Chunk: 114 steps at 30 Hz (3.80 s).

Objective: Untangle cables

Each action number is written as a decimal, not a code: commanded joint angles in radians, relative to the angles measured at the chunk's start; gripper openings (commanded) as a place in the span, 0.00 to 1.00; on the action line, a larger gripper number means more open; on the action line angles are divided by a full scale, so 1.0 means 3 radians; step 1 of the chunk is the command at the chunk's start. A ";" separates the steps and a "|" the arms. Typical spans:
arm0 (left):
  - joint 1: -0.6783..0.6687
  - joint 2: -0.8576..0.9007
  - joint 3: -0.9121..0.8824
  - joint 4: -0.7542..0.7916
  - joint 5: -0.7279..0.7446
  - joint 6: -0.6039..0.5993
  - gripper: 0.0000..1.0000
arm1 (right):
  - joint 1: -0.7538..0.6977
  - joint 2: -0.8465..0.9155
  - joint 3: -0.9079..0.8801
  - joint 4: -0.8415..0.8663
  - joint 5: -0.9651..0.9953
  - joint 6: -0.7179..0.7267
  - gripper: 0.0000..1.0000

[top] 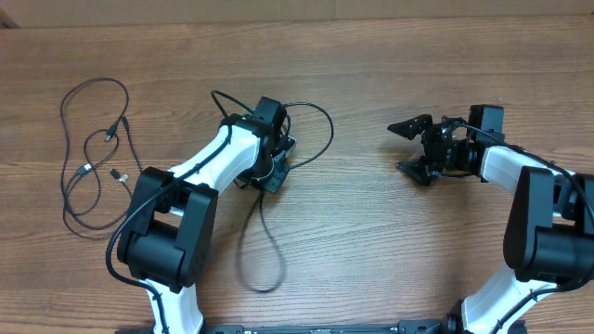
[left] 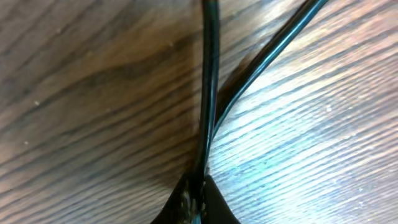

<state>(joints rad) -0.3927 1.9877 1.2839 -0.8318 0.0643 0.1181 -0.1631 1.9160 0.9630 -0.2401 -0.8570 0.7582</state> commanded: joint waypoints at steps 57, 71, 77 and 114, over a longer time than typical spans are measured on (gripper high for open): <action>0.0192 -0.0148 0.0525 -0.0209 -0.0211 -0.0983 0.86 | -0.0024 0.0100 -0.0060 -0.0003 0.0385 -0.0089 1.00; 0.0111 0.0501 0.0520 -0.0374 -0.0196 -0.1677 1.00 | -0.0024 0.0100 -0.0060 -0.0004 0.0384 -0.0089 1.00; 0.0093 0.0543 0.0521 -0.0383 -0.0154 -0.1689 0.43 | -0.0024 0.0100 -0.0060 -0.0004 0.0384 -0.0089 1.00; -0.0306 0.0671 0.0651 -0.0464 -0.0609 -0.2411 0.74 | -0.0024 0.0100 -0.0060 -0.0004 0.0383 -0.0089 1.00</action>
<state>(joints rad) -0.4568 2.1262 1.5082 -0.9577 -0.0284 -0.5739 -0.1635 1.9160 0.9630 -0.2394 -0.8566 0.7586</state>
